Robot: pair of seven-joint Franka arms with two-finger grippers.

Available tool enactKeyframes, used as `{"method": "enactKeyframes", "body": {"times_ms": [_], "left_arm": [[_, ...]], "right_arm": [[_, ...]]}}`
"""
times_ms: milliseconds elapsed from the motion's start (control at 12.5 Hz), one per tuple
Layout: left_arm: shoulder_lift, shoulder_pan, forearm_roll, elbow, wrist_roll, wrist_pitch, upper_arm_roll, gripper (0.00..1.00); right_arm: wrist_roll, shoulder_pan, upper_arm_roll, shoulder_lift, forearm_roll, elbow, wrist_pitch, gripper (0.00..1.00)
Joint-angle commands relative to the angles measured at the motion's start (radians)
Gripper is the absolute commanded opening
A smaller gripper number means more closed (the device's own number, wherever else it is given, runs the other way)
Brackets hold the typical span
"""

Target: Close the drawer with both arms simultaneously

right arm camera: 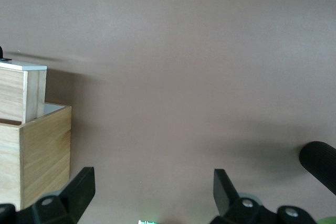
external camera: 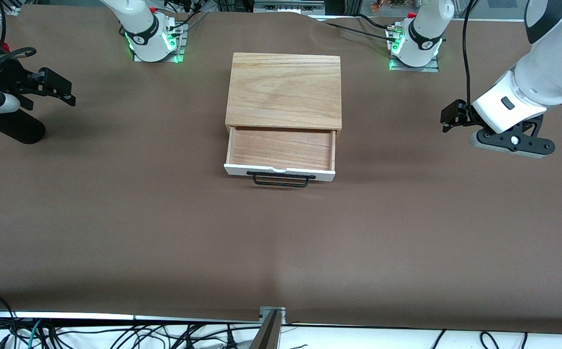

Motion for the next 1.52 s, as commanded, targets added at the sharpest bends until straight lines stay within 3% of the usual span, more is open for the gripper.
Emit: {"method": "enactKeyframes", "body": {"times_ms": [0,1440], "left_arm": [[-0.008,0.01,0.014,0.009,0.025,-0.018,0.002,1.0],[0.0,0.027,0.02,0.009,0.025,-0.009,0.0,1.0]], "right_arm": [[-0.003,0.0,-0.002,-0.009,-0.007,0.009,-0.019,1.0],[-0.008,0.002,0.003,-0.007,-0.023,0.003,-0.021,1.0]]}}
